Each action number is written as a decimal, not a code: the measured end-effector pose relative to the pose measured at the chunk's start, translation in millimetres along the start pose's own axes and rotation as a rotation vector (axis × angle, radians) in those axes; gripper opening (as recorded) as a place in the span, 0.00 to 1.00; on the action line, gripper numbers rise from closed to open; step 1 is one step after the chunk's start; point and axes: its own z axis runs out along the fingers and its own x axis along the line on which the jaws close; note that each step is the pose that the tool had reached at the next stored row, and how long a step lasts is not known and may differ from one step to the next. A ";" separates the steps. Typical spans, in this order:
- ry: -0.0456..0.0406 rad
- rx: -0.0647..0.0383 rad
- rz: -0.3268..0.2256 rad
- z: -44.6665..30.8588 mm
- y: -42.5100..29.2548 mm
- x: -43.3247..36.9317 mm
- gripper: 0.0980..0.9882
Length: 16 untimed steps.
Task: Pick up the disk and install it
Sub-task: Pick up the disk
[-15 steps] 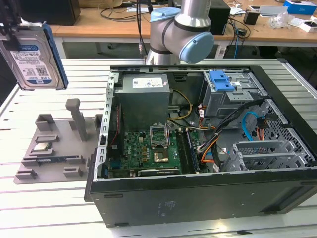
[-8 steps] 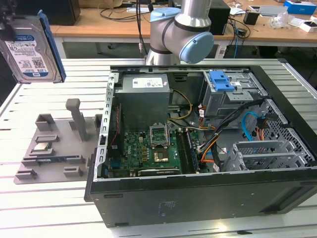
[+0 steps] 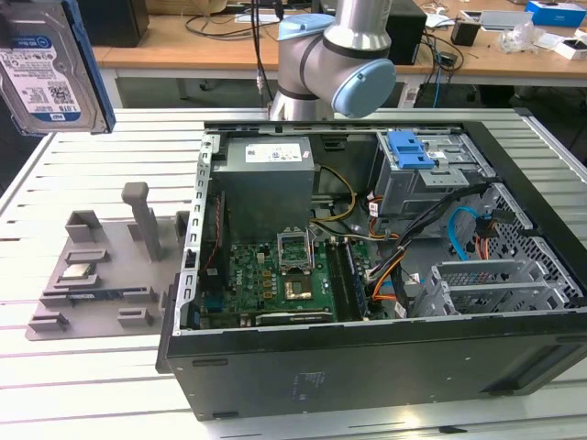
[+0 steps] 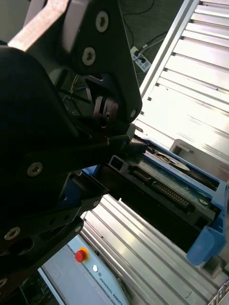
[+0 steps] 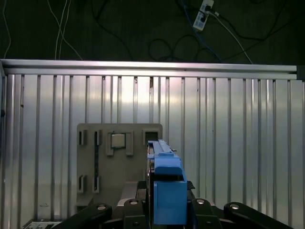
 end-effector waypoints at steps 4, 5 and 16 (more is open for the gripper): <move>-0.0001 0.000 0.000 -1.2 0.0 0.0 0.30; -0.0001 0.000 0.000 -1.2 0.1 0.0 0.30; -0.0001 0.000 0.000 -2.5 -28.1 0.2 0.30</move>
